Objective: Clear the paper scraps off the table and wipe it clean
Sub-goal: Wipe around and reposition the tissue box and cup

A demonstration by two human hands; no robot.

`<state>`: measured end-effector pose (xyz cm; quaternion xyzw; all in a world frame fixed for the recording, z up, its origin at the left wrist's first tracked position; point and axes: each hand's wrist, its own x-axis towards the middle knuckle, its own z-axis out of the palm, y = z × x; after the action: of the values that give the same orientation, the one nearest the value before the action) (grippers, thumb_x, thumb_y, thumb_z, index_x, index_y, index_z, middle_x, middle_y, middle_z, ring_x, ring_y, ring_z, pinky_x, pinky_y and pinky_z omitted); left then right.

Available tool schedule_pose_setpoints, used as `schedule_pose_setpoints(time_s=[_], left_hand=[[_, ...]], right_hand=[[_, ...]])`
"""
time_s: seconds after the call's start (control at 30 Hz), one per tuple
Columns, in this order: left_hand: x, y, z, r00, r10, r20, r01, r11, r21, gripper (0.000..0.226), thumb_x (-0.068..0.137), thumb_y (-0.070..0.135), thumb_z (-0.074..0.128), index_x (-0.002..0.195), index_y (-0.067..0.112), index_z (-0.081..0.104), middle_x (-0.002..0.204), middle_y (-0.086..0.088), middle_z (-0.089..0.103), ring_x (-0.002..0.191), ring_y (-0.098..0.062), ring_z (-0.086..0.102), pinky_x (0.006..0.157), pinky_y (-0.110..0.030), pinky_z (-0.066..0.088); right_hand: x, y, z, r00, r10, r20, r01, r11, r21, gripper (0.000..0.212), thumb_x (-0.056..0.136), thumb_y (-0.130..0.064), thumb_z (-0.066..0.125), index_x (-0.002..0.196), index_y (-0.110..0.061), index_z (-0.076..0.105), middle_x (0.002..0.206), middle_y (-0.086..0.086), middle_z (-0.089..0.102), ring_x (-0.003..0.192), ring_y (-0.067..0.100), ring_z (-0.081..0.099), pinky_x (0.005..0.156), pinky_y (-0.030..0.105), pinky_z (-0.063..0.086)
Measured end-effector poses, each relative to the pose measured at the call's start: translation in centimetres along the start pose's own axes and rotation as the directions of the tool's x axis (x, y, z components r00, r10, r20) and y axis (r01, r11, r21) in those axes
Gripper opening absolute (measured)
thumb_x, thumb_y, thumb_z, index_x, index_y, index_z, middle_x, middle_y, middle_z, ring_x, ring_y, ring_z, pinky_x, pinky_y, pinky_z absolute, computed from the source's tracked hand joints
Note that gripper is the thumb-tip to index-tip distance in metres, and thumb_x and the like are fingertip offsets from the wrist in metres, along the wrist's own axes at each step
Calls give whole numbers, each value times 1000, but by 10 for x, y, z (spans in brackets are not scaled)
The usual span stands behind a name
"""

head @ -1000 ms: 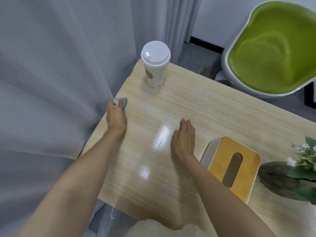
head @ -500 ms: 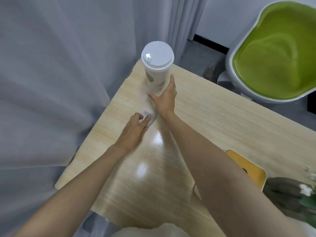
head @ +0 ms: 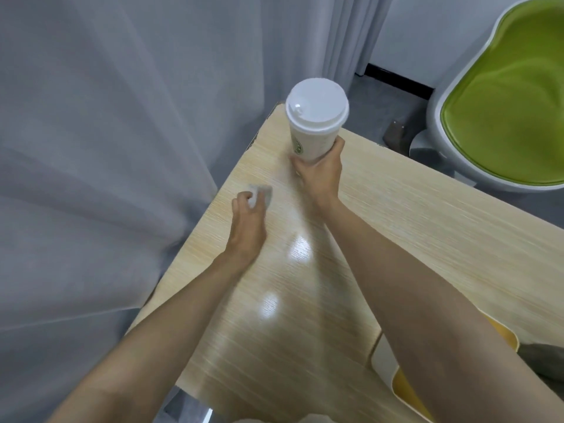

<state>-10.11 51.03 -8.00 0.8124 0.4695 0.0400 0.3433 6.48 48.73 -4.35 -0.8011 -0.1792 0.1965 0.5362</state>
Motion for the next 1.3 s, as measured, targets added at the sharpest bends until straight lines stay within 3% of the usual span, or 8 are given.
schedule_pose_setpoints(time_s=[0.13,0.27,0.4,0.63,0.87,0.97,1.13,1.3], left_hand=[[19,12,-24,937,161,309,-161,987,-27,48,94,66,28,109,27,51,124,0,48,119,-22,47,91,-35,38],[91,2,-49,985,-100,-142,86,991,-98,16,94,49,33,91,41,47,108,3,48,106,-26,51,89,-43,40],[105,32,-24,946,6,-323,-7,1000,0,15,98,31,39,105,21,47,109,0,43,102,-20,47,94,-40,40],[63,48,4,822,549,154,-570,791,222,32,90,73,30,92,45,47,105,10,47,92,-8,50,80,-29,41],[165,51,-7,976,-15,-216,32,997,75,34,95,12,41,129,12,47,135,-14,39,126,-34,37,99,-42,35],[138,94,33,986,157,-55,-157,988,14,42,96,4,39,139,8,43,143,-19,35,131,-33,35,105,-38,33],[144,76,31,781,607,146,-625,758,189,40,98,21,38,138,22,43,130,-16,42,117,-33,40,95,-38,36],[187,58,7,935,189,-300,-131,970,203,25,92,7,41,114,14,50,119,-14,40,108,-33,40,94,-48,40]], right_hand=[[-20,5,-41,994,53,-95,-56,998,-28,74,66,-28,80,122,-17,34,113,-1,56,99,17,58,82,38,54],[-38,10,-68,986,121,-113,-120,993,19,73,70,-24,80,125,-16,34,112,-5,54,94,10,57,75,23,49],[-31,20,-79,983,144,-113,-147,989,-17,69,69,-26,79,122,-17,34,108,-4,58,93,10,59,73,30,53],[-27,26,-80,975,147,-166,-154,988,-29,71,68,-26,79,122,-15,34,110,-2,57,95,14,59,78,33,53],[-15,22,-86,975,138,-175,-144,989,-19,71,70,-28,79,123,-17,34,112,-4,55,97,14,57,85,41,53],[-9,20,-85,974,131,-182,-138,990,-23,71,70,-30,79,123,-18,34,111,-3,56,98,15,57,84,40,52],[-4,22,-87,975,119,-189,-123,992,-14,74,70,-30,79,126,-18,33,115,-2,56,100,14,57,85,36,52],[-1,27,-104,969,128,-209,-129,992,7,75,72,-29,79,130,-17,32,115,-7,53,99,7,55,81,24,48]])
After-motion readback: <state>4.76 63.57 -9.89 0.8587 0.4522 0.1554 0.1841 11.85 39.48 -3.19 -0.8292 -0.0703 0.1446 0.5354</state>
